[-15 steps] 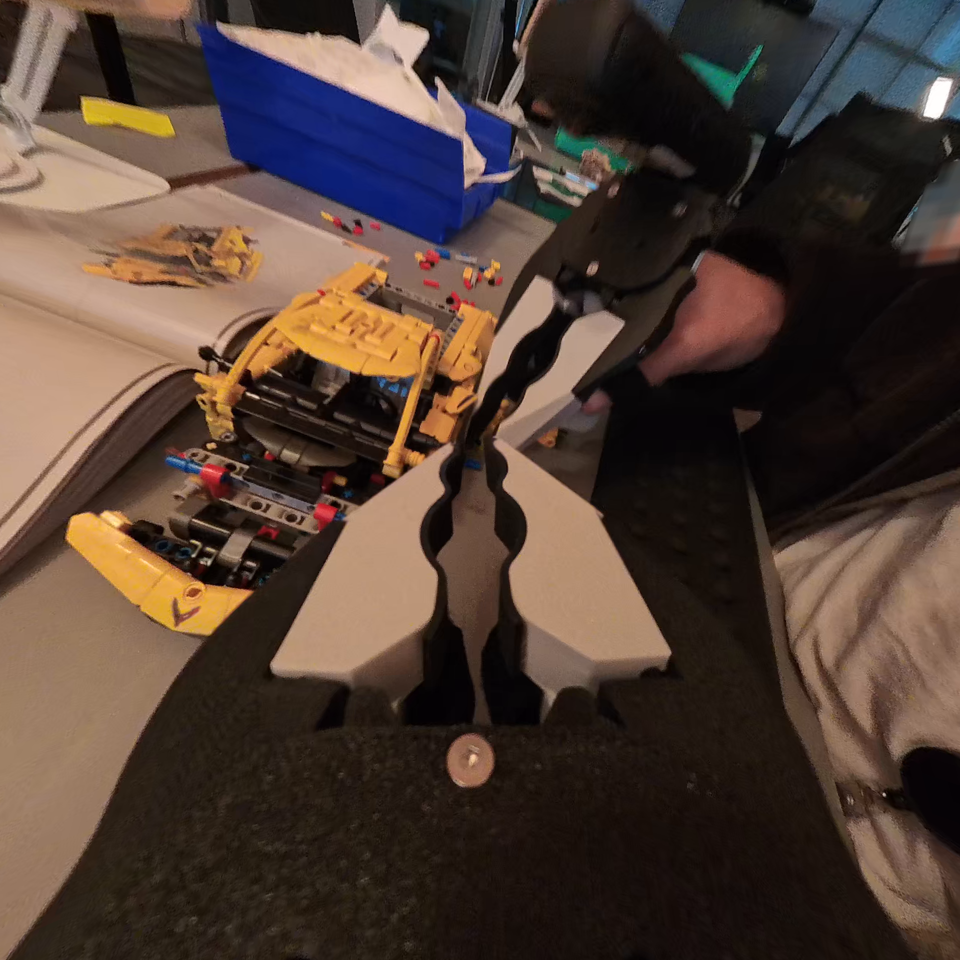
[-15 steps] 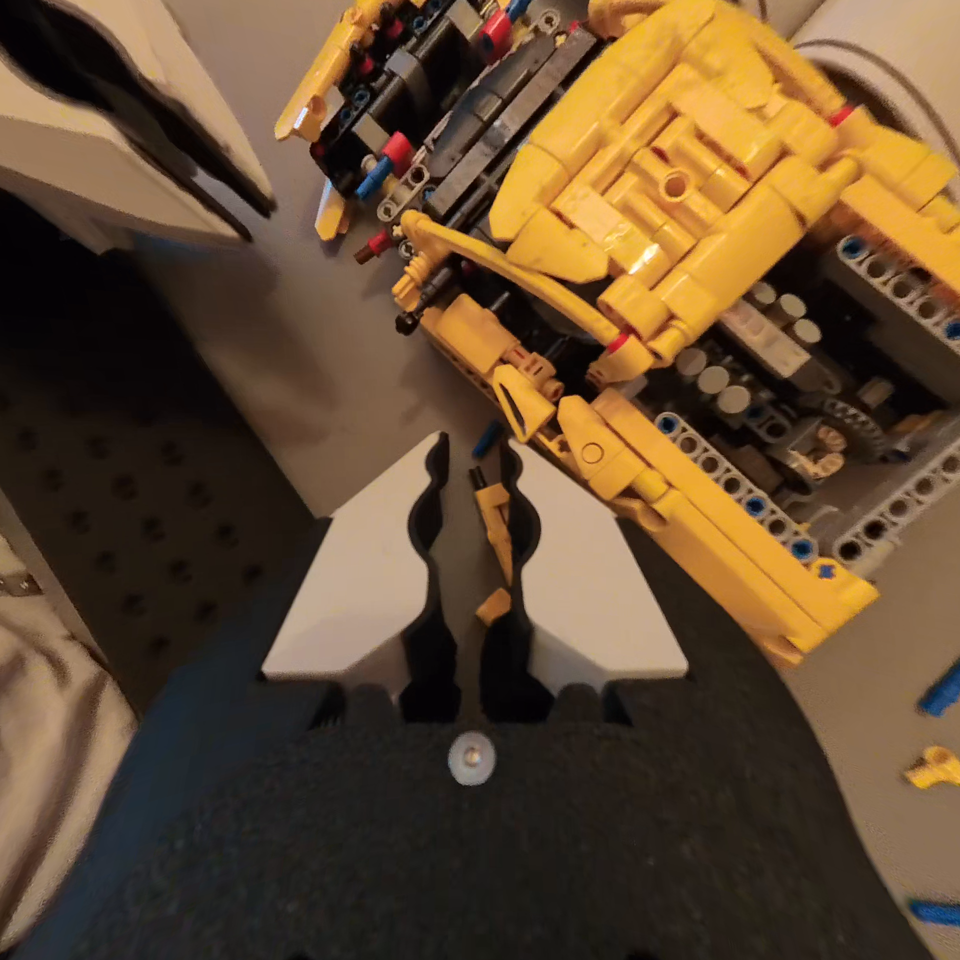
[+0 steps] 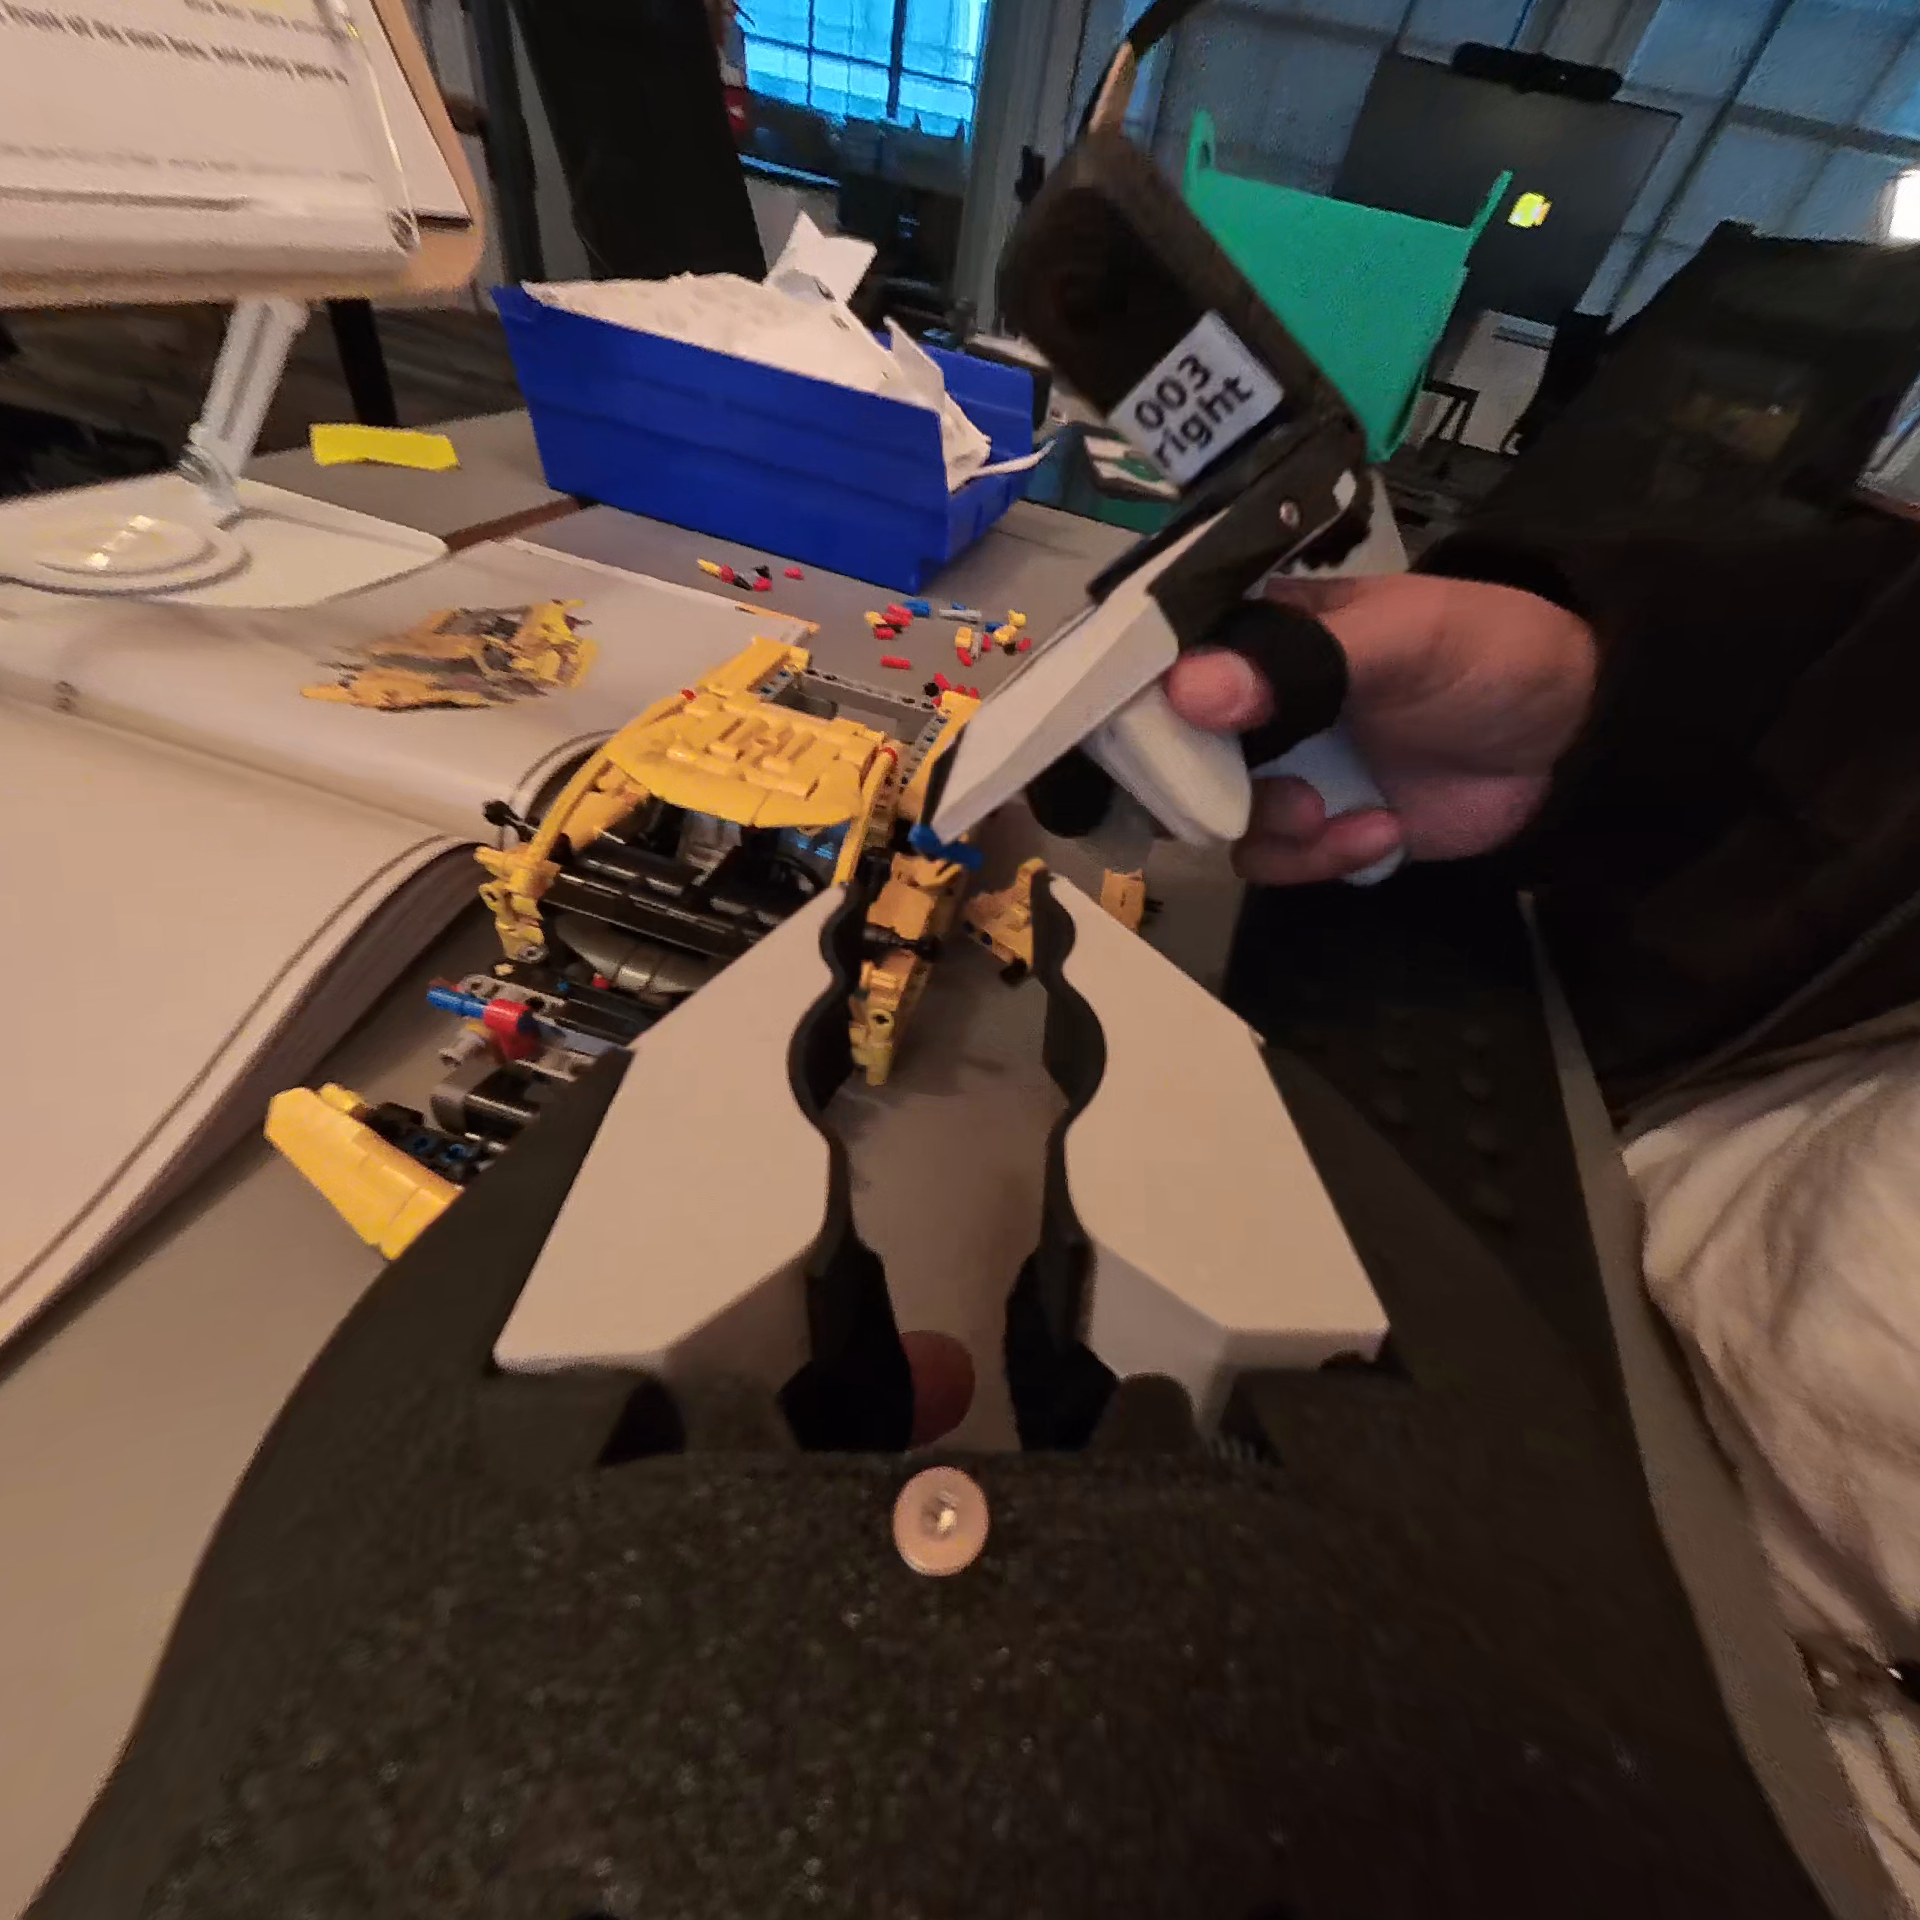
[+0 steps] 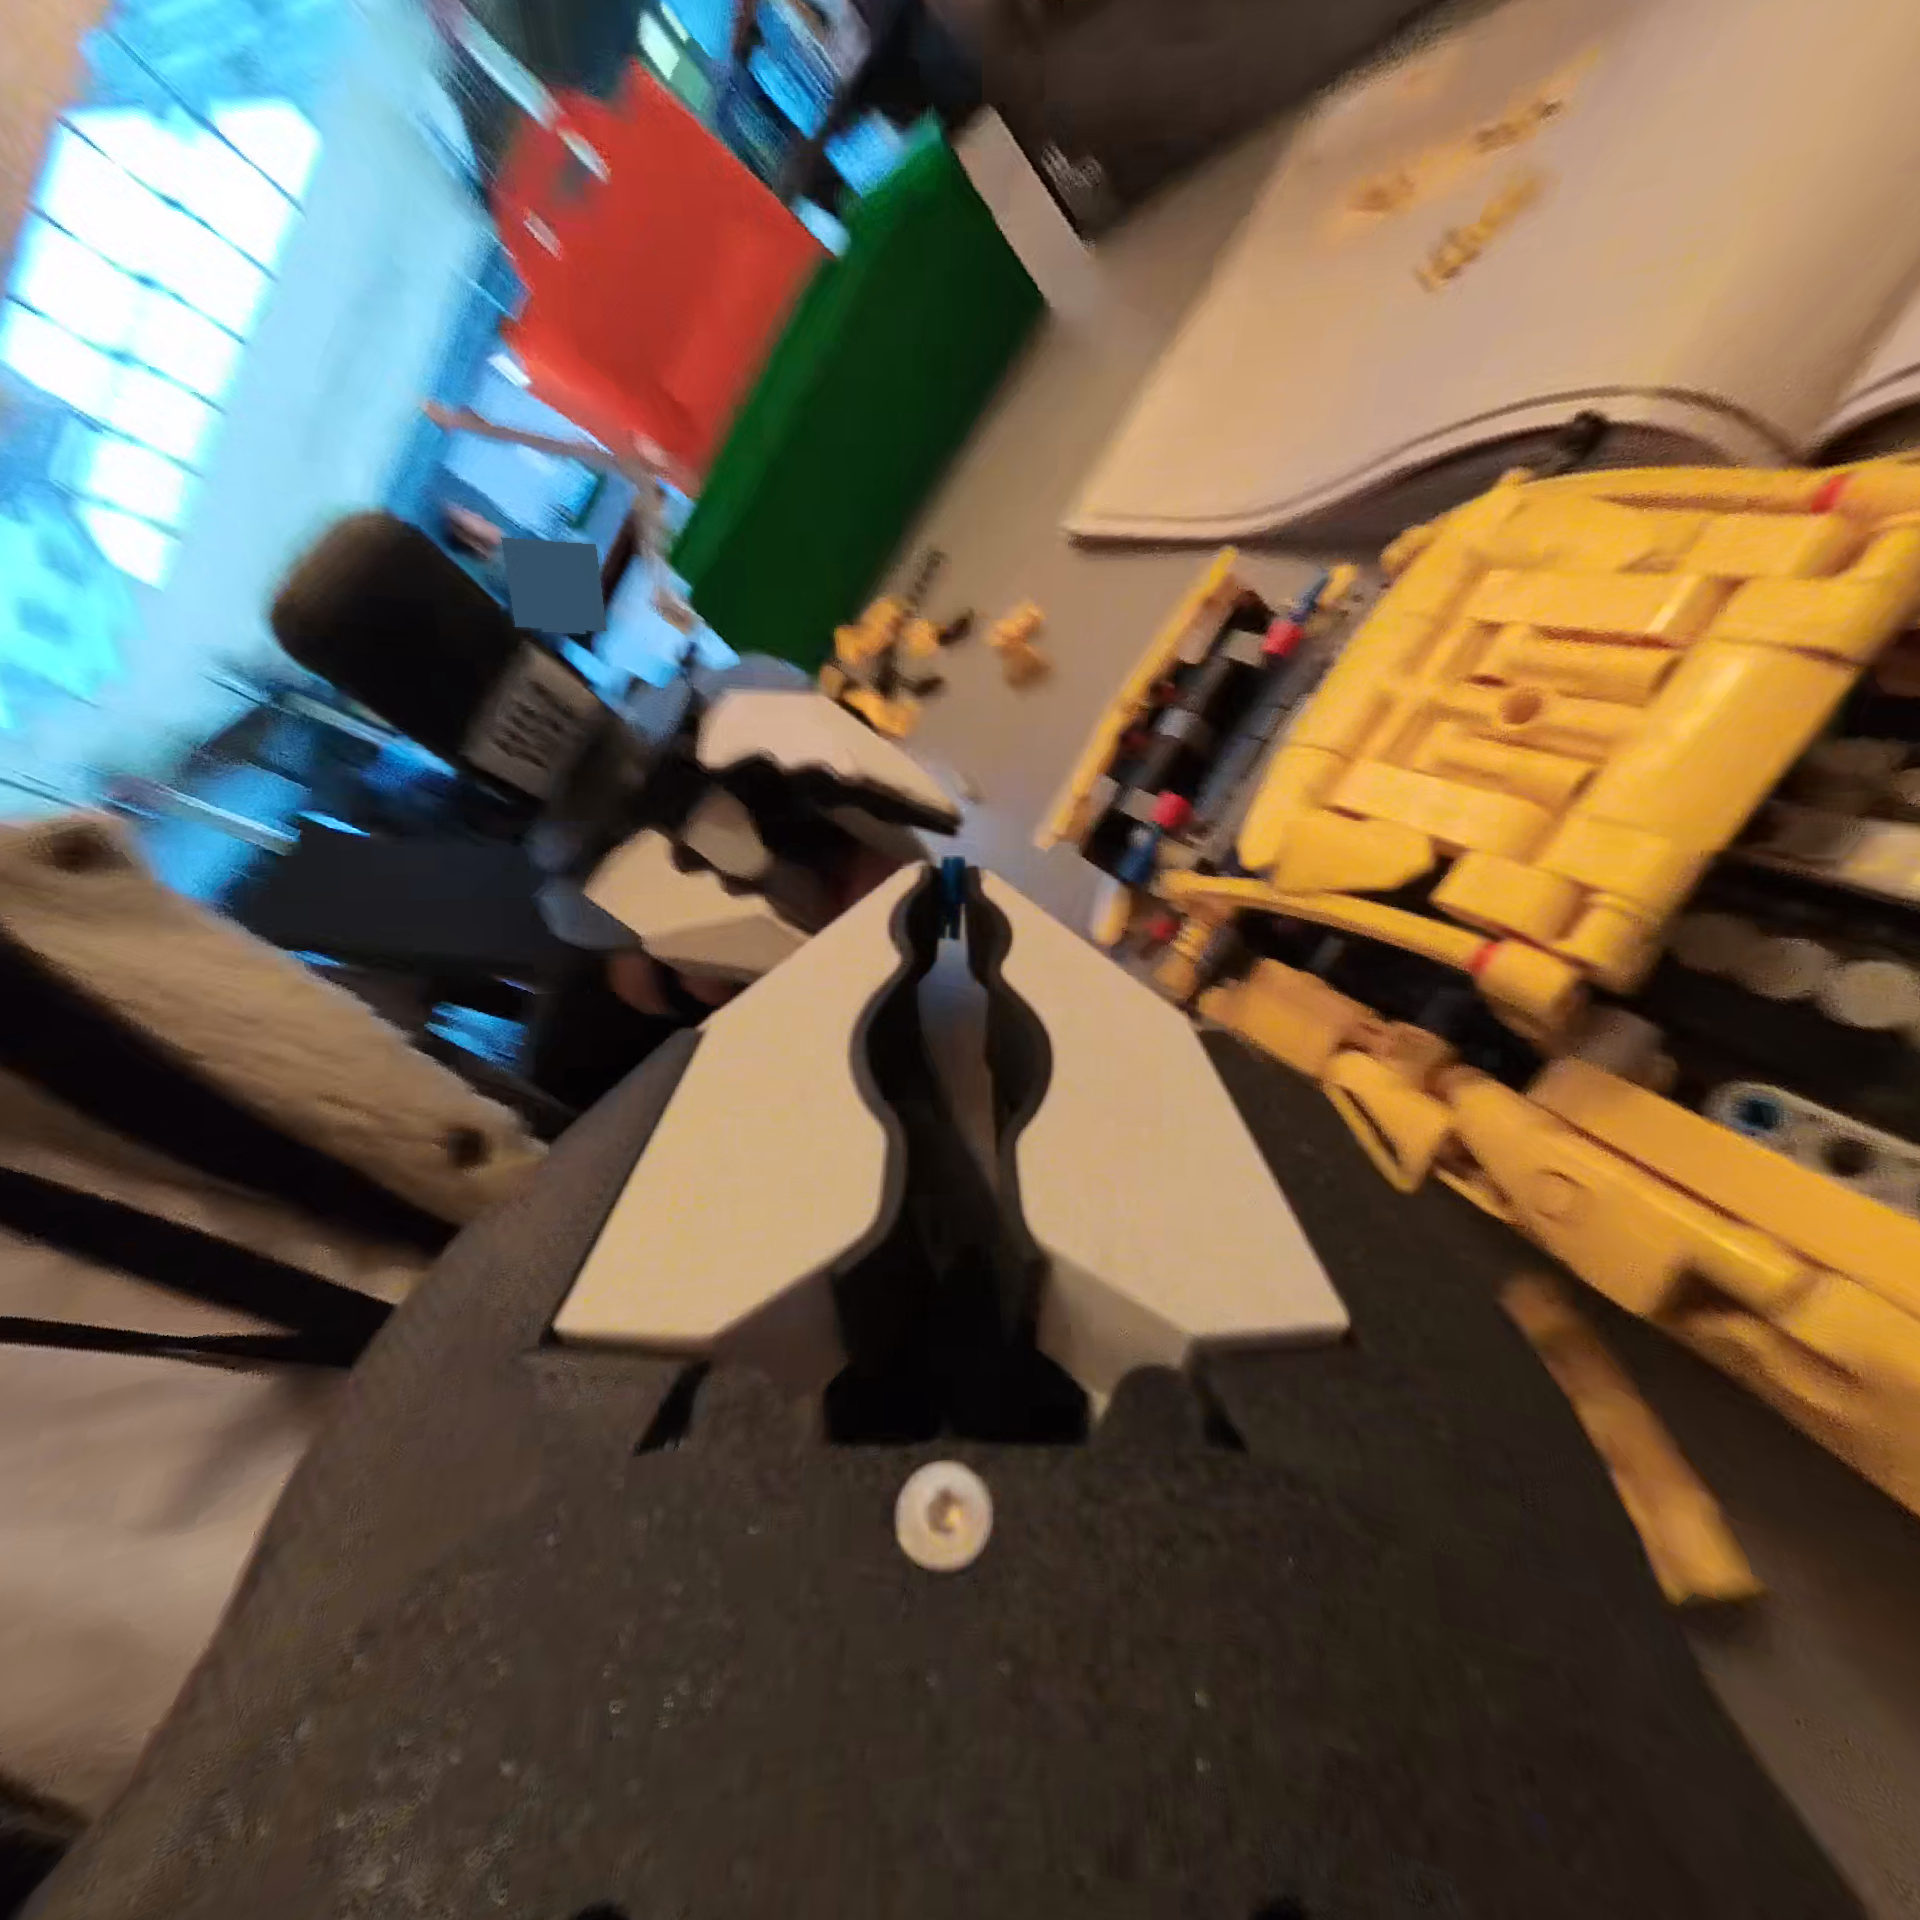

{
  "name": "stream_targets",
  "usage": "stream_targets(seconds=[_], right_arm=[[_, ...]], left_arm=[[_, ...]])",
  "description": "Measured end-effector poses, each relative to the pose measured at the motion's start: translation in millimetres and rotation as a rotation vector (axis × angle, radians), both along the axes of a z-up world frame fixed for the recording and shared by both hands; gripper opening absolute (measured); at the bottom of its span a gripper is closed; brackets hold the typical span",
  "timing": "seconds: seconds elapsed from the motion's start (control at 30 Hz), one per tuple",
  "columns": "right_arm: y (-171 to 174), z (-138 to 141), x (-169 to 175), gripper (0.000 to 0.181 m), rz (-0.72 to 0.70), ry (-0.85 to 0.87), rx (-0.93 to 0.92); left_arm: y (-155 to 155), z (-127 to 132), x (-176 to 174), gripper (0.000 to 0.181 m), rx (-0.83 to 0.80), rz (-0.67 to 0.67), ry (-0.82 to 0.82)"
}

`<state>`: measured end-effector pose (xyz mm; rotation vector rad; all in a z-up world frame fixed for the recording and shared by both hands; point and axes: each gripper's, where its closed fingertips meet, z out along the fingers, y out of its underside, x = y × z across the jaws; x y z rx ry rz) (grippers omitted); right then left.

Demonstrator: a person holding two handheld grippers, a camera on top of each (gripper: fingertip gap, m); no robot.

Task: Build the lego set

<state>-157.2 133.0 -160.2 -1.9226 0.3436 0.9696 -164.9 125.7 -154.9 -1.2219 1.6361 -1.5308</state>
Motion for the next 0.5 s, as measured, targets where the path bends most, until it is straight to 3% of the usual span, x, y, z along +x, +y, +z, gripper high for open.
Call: stream_targets(seconds=[0.2, 0.5], right_arm=[[13, 17, -26, 0.003, 0.060, 0.276, 0.073], [13, 19, -20, 0.003, 0.014, 0.351, 0.099]], left_arm=[[5, 15, -1, 0.027, 0.133, 0.072, -0.095], [6, 18, -3, 0.015, 0.180, 0.083, -0.113]])
